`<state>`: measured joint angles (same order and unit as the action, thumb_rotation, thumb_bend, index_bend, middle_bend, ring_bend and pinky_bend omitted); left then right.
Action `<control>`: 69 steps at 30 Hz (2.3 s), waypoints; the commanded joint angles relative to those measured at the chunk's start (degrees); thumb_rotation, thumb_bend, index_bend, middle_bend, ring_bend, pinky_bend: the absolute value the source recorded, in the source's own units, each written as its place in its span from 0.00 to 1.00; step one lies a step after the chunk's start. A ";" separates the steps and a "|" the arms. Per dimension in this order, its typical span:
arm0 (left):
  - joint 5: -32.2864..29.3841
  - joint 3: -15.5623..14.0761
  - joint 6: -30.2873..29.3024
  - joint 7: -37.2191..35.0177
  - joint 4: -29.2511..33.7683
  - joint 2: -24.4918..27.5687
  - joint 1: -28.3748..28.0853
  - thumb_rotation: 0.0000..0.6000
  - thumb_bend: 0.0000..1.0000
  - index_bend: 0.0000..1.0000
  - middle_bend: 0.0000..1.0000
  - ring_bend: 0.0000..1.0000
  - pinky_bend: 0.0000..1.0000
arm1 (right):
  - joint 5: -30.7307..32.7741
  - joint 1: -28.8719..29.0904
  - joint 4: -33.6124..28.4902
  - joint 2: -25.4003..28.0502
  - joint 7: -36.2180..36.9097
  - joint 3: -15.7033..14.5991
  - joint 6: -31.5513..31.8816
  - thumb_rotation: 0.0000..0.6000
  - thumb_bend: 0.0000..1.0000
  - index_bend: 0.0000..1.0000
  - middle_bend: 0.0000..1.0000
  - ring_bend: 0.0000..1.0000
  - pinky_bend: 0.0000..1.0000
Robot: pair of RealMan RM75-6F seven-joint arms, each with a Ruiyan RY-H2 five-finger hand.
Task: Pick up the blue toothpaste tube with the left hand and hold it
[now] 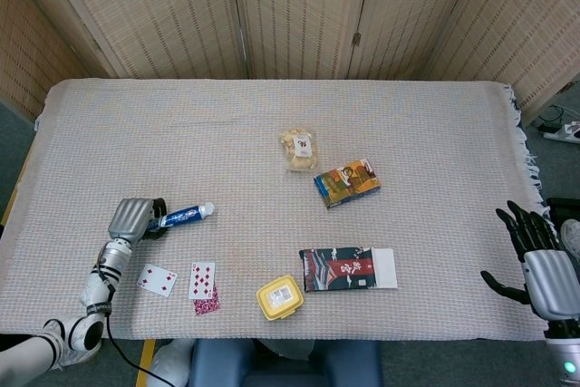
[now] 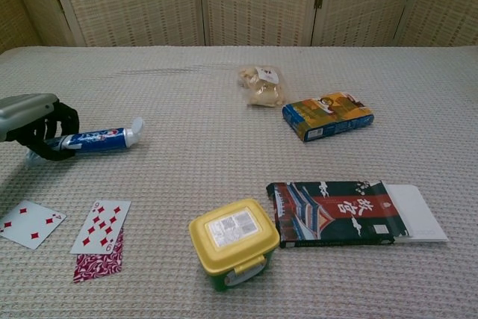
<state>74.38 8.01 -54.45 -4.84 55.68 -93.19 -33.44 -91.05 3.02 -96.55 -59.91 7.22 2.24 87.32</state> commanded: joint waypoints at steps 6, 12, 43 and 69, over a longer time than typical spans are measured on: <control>6.44 -0.22 -4.57 -10.58 8.02 5.17 -0.42 1.00 0.70 0.78 0.79 0.70 0.66 | -4.06 2.72 -4.28 3.23 -3.04 0.05 -1.95 1.00 0.26 0.00 0.00 0.00 0.00; 8.72 0.19 -5.80 -12.19 18.07 9.39 -1.41 1.00 0.72 0.79 0.80 0.71 0.68 | -8.17 7.80 -9.75 5.63 -5.60 1.46 -6.20 1.00 0.26 0.00 0.00 0.00 0.00; 4.46 2.51 -4.05 1.34 39.39 11.89 -6.07 1.00 0.76 0.80 0.81 0.72 0.69 | 3.02 32.26 -21.19 -5.37 -21.03 9.40 -32.82 1.00 0.26 0.27 0.00 0.00 0.00; 5.40 1.84 -5.82 -1.08 39.26 11.76 -5.75 1.00 0.76 0.80 0.81 0.72 0.69 | 11.32 35.47 -18.44 -7.83 -24.02 7.97 -32.76 1.00 0.26 0.28 0.00 0.00 0.00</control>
<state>79.74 9.86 -60.24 -5.88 94.95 -81.42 -39.19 -79.68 38.48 -115.23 -67.74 -17.11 10.36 54.47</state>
